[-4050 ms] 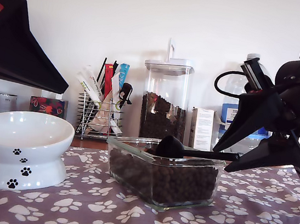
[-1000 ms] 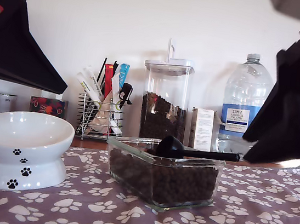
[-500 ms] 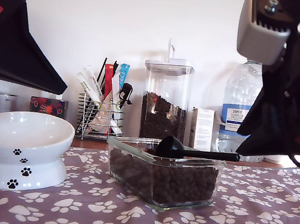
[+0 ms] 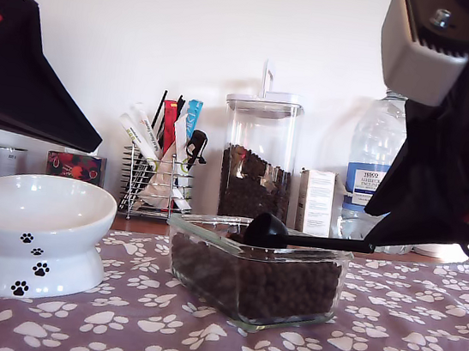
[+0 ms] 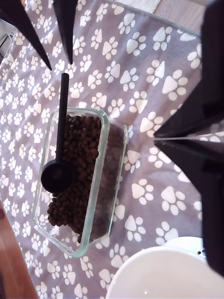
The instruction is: Measure one spoon of cat food and pour it into the food bowl
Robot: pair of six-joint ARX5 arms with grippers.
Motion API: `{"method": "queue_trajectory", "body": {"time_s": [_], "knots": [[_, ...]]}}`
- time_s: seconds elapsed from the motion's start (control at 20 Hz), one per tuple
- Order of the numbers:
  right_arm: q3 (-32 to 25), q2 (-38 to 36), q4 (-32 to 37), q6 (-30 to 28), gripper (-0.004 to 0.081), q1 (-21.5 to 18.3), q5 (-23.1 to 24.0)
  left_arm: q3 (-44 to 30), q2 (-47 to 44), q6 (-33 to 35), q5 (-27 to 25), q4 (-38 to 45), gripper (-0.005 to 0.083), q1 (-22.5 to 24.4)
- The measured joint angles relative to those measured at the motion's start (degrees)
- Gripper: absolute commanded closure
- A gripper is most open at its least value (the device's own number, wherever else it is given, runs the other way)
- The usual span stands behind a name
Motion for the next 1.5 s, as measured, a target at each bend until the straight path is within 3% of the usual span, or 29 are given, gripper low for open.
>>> {"method": "queue_trajectory", "body": {"time_s": [0.3,0.55,0.85,1.05,1.5], "knots": [[0.0,5.9,3.7,-5.4,0.0543,-0.8,-2.3,0.0,0.0,0.0,0.0,0.0,0.0793,0.0],[0.0,10.4,9.7,-9.0,0.056,-1.5,-0.4,0.0,0.0,0.0,0.0,-0.1,0.0793,0.0],[0.0,11.1,11.1,-11.6,0.0575,-2.3,0.2,0.0,0.0,0.0,0.0,-0.4,0.0793,0.0],[0.0,11.2,14.5,-11.7,0.0516,-2.3,0.2,0.0,0.0,0.0,0.0,-0.7,0.0793,0.0],[0.0,11.2,12.3,-7.2,0.0538,-3.4,0.9,0.0,0.0,0.0,0.0,-0.7,0.0793,0.0]]}}
